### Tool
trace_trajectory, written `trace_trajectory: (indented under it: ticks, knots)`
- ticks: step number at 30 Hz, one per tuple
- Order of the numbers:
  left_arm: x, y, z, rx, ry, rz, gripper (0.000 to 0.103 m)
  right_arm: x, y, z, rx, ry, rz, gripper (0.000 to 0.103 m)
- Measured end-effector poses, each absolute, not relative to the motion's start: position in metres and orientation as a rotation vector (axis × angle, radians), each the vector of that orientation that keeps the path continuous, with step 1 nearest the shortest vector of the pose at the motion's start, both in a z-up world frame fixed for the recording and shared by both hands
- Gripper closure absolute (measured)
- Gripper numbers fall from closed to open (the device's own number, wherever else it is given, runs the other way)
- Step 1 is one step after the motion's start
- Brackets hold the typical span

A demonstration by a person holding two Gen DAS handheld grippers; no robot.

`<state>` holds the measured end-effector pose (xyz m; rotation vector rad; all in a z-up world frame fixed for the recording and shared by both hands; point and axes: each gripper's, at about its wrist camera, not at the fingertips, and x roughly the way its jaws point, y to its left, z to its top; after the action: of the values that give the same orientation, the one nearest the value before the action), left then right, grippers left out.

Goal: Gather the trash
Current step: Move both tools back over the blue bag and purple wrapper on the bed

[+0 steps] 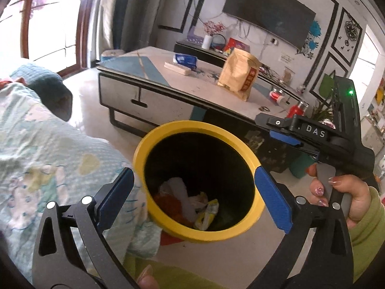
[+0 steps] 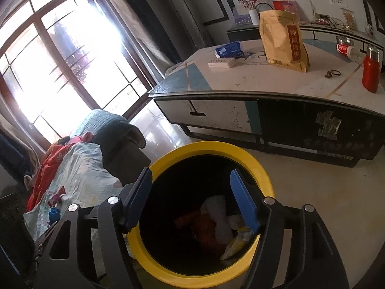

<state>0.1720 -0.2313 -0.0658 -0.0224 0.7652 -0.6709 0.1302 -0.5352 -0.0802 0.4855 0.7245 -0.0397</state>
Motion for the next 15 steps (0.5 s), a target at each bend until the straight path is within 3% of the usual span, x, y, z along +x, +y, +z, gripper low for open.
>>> trace_trajectory:
  ticks: [15]
  knots:
    - [0.15,-0.154,-0.036,-0.048,0.629,-0.425,0.011,0.127,-0.49,-0.055,0.405,0.657,0.051,0.029]
